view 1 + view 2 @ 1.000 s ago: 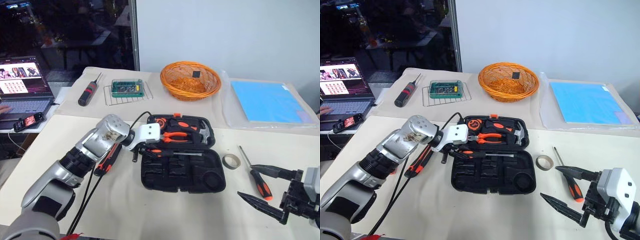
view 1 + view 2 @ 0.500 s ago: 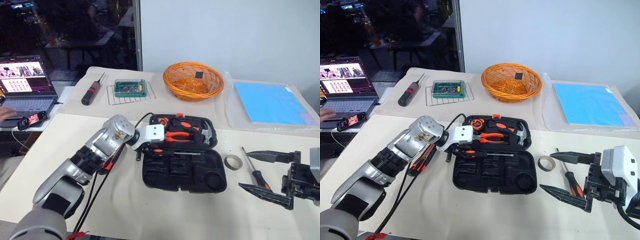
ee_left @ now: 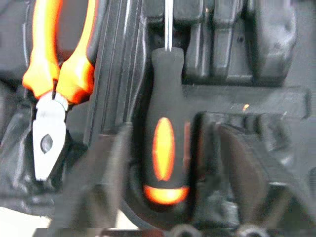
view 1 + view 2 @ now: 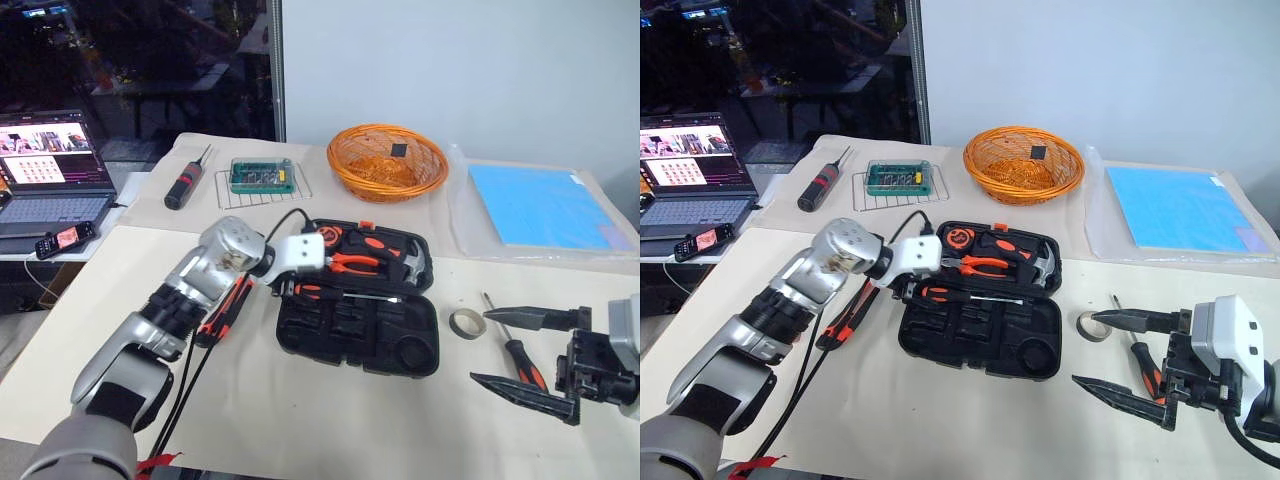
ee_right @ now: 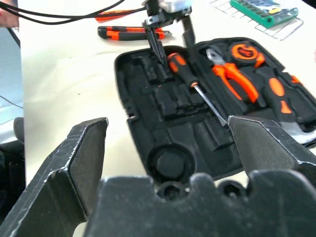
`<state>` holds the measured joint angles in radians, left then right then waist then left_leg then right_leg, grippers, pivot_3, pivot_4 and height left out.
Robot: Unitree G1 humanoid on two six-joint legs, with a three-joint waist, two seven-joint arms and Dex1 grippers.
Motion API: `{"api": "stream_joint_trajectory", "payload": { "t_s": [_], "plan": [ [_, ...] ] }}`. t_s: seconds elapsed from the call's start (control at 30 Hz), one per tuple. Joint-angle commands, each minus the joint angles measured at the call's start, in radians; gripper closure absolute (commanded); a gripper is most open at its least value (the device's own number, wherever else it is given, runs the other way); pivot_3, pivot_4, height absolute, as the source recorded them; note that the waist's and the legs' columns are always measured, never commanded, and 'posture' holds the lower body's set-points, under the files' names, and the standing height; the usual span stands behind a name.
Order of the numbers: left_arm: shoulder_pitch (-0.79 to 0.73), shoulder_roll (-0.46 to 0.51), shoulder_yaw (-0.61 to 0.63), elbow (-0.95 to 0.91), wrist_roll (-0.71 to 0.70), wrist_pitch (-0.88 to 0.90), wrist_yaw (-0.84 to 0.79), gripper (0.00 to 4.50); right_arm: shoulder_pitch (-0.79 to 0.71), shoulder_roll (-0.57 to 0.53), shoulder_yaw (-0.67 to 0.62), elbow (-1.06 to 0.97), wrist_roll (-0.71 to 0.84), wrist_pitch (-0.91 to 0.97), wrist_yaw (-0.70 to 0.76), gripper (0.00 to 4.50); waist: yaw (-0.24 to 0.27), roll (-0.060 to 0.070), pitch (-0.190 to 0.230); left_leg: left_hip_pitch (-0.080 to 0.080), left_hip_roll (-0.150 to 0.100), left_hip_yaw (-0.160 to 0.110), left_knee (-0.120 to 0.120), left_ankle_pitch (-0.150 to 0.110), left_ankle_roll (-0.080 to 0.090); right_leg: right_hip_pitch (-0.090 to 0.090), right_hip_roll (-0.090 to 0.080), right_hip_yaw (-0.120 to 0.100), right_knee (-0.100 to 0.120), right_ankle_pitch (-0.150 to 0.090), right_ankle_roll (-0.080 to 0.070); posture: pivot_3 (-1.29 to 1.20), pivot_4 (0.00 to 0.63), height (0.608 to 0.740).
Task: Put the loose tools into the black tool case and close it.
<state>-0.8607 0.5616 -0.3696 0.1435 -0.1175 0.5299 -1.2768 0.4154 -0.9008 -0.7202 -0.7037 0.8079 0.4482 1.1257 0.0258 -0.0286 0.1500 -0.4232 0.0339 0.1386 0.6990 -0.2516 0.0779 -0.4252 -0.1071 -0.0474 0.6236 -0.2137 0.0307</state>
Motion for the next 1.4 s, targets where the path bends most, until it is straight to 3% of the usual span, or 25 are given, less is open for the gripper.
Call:
{"api": "stream_joint_trajectory", "payload": {
  "t_s": [0.03, 0.23, 0.37, 0.5, 0.6, 0.67, 0.8, 0.9, 0.97, 1.1, 1.23, 1.27, 1.3, 1.37, 1.4],
  "plan": [
    [0.068, -0.031, 0.180, -0.148, -0.190, 0.228, 0.059, 2.24, 0.009, 0.031, -0.005, -0.038, 0.015, -0.002, -0.033, 0.00, -0.003, 0.000, 0.000, 0.000, 0.000, 0.000, 0.001, 0.000, 0.000, 0.000, -0.001, 0.000, 0.002, -0.001, 0.001, 0.00, 0.150, 0.740],
    [0.183, -0.178, 0.202, -0.141, -0.119, 0.149, 0.334, 4.45, 0.007, 0.079, 0.058, -0.081, -0.006, 0.005, -0.129, 0.00, 0.002, 0.000, 0.000, 0.002, -0.002, -0.002, 0.003, 0.000, 0.001, 0.004, -0.002, -0.001, 0.003, -0.001, 0.002, 0.00, 0.150, 0.740],
    [0.219, -0.241, 0.098, -0.071, -0.027, 0.072, 0.416, 4.45, 0.015, 0.097, 0.106, -0.114, -0.024, 0.017, -0.198, 0.00, 0.004, 0.000, 0.000, 0.001, -0.002, -0.002, 0.005, 0.000, 0.001, 0.003, -0.002, -0.001, 0.003, 0.000, 0.001, 0.00, 0.150, 0.740],
    [0.236, -0.191, -0.062, 0.032, 0.109, 0.034, 0.403, 4.45, 0.024, 0.082, 0.124, -0.128, -0.026, 0.049, -0.239, 0.00, 0.004, 0.000, -0.001, 0.002, -0.002, -0.001, 0.004, -0.001, 0.001, 0.003, -0.002, -0.001, 0.003, 0.000, 0.001, 0.00, 0.150, 0.740],
    [0.244, -0.163, -0.110, 0.061, 0.150, -0.018, 0.390, 4.45, 0.026, 0.065, 0.122, -0.123, -0.032, 0.072, -0.257, 0.00, 0.000, 0.002, -0.012, 0.003, -0.002, -0.001, 0.003, -0.001, 0.001, 0.004, -0.003, 0.000, 0.002, -0.001, -0.001, 0.00, 0.150, 0.740],
    [0.246, -0.171, -0.109, 0.071, 0.155, -0.033, 0.401, 4.45, 0.034, 0.059, 0.115, -0.115, -0.046, 0.085, -0.268, 0.00, -0.003, 0.004, -0.016, 0.008, -0.002, 0.000, 0.001, -0.001, 0.001, 0.006, -0.004, 0.001, 0.001, -0.004, -0.006, 0.00, 0.150, 0.740],
    [0.258, -0.216, 0.074, -0.017, 0.003, -0.137, 0.391, 4.45, 0.008, 0.128, 0.135, -0.135, -0.097, 0.146, -0.469, 0.00, -0.005, 0.004, -0.016, 0.015, -0.001, 0.000, -0.002, -0.003, -0.002, 0.007, -0.006, 0.001, 0.001, -0.005, -0.008, 0.00, 0.150, 0.740],
    [0.287, -0.241, 0.178, -0.109, -0.129, -0.184, 0.346, 4.45, 0.006, 0.150, 0.116, -0.169, -0.078, 0.263, -0.613, 0.00, -0.010, 0.005, -0.015, 0.009, -0.001, 0.001, -0.002, -0.002, -0.002, 0.004, -0.007, 0.002, 0.003, -0.005, -0.008, 0.00, 0.150, 0.740],
    [0.294, -0.204, 0.178, -0.183, -0.196, -0.101, 0.266, 4.45, 0.004, 0.119, 0.113, -0.163, -0.110, 0.337, -0.663, 0.00, -0.010, 0.005, -0.014, 0.005, -0.001, 0.001, -0.002, 0.000, 0.000, 0.001, -0.007, 0.002, 0.003, -0.005, -0.008, 0.00, 0.150, 0.740],
    [0.295, -0.081, 0.262, -0.363, -0.419, 0.134, 0.162, 3.42, -0.112, 0.089, 0.149, -0.041, -0.094, 0.504, -0.760, 0.00, -0.018, 0.005, -0.014, 0.003, -0.001, 0.001, -0.002, 0.000, 0.000, 0.000, -0.006, 0.001, 0.002, -0.005, -0.008, 0.00, 0.150, 0.740],
    [0.298, 0.002, 0.258, -0.474, -0.499, 0.227, 0.125, 2.00, -0.117, 0.011, 0.151, 0.074, -0.137, 0.613, -0.746, 0.00, -0.008, 0.008, -0.013, 0.004, -0.003, 0.001, -0.002, 0.000, 0.000, 0.002, -0.005, 0.001, 0.002, -0.006, -0.006, 0.00, 0.150, 0.740],
    [0.296, 0.012, 0.256, -0.488, -0.511, 0.240, 0.124, 1.83, -0.123, 0.001, 0.150, 0.096, -0.141, 0.632, -0.745, 0.00, -0.008, 0.008, -0.013, 0.004, -0.004, 0.001, -0.002, 0.000, 0.000, 0.002, -0.005, 0.001, 0.002, -0.006, -0.006, 0.00, 0.150, 0.740],
    [0.292, 0.020, 0.260, -0.495, -0.524, 0.252, 0.125, 1.24, -0.127, -0.019, 0.169, 0.117, -0.154, 0.644, -0.737, 0.00, -0.008, 0.008, -0.013, 0.004, -0.004, 0.001, -0.002, 0.000, 0.001, 0.003, -0.004, 0.001, 0.002, -0.006, -0.006, 0.00, 0.150, 0.740],
    [0.287, 0.044, 0.264, -0.500, -0.542, 0.262, 0.107, 0.71, -0.169, -0.055, 0.243, 0.186, -0.180, 0.668, -0.723, 0.00, -0.012, 0.007, -0.013, 0.004, -0.004, 0.001, -0.002, -0.001, 0.001, 0.003, -0.004, 0.002, 0.002, -0.006, -0.006, 0.00, 0.150, 0.740],
    [0.285, 0.047, 0.260, -0.502, -0.546, 0.263, 0.109, 0.71, -0.192, -0.071, 0.282, 0.228, -0.199, 0.667, -0.715, 0.00, -0.013, 0.007, -0.012, 0.004, -0.004, 0.001, -0.002, -0.001, 0.001, 0.003, -0.004, 0.002, 0.002, -0.006, -0.006, 0.00, 0.150, 0.740]
  ]
}}
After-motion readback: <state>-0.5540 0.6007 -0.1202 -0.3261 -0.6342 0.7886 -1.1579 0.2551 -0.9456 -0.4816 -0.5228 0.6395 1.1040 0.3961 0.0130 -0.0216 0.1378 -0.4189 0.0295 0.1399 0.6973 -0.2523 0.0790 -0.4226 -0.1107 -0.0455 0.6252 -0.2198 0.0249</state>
